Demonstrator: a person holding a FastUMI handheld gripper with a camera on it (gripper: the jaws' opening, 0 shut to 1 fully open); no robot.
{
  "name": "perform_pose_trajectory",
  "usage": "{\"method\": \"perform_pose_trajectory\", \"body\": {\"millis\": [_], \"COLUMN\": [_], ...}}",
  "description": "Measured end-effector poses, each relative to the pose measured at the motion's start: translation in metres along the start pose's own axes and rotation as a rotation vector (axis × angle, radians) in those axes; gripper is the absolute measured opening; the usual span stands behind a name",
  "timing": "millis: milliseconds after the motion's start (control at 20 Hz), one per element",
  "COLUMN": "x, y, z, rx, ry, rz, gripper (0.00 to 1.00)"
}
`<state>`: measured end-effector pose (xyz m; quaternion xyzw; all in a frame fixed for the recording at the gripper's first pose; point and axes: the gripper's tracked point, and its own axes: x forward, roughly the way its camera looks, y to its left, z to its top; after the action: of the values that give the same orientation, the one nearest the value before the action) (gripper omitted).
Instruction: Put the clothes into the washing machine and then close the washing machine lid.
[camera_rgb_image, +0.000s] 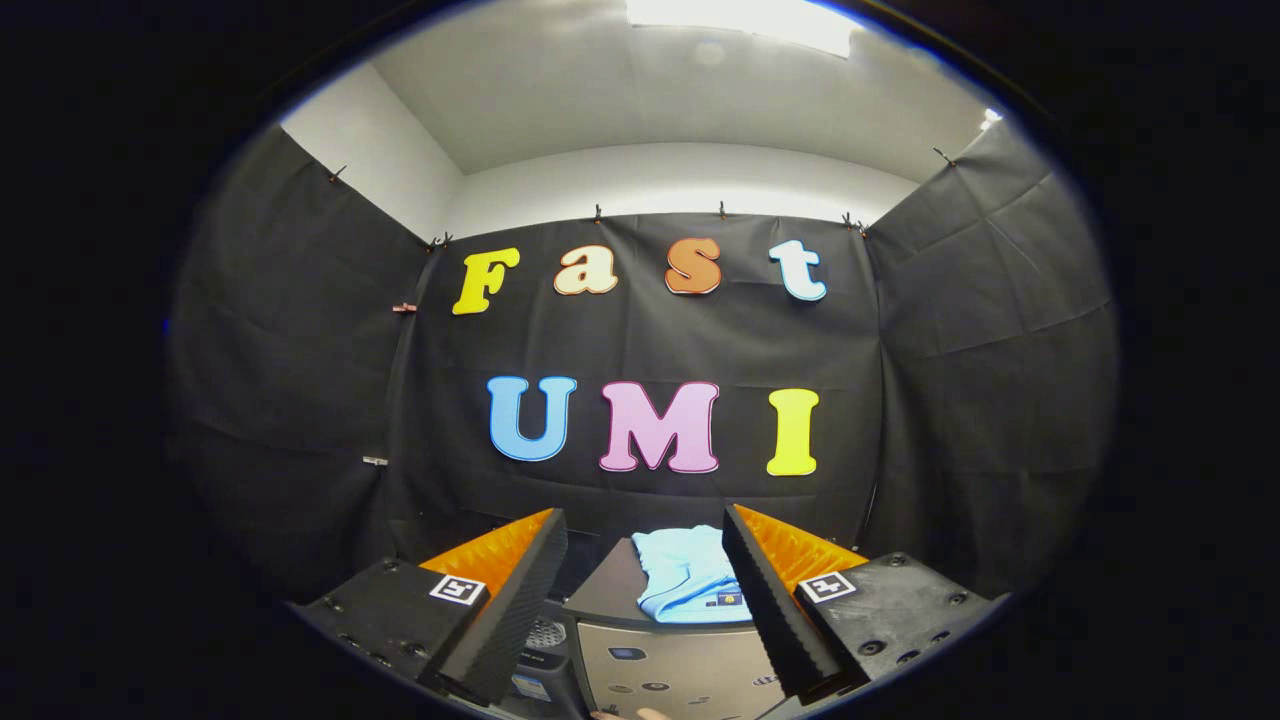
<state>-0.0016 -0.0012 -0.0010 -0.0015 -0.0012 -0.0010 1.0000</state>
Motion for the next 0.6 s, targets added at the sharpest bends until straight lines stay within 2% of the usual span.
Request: {"method": "perform_pose_trajectory", "body": {"millis": [600], "x": [-0.0021], "y": [-0.0044], "z": [0.0003], "rx": [0.001], "ry": [-0.002], "rz": [-0.009], "gripper": [0.98]}}
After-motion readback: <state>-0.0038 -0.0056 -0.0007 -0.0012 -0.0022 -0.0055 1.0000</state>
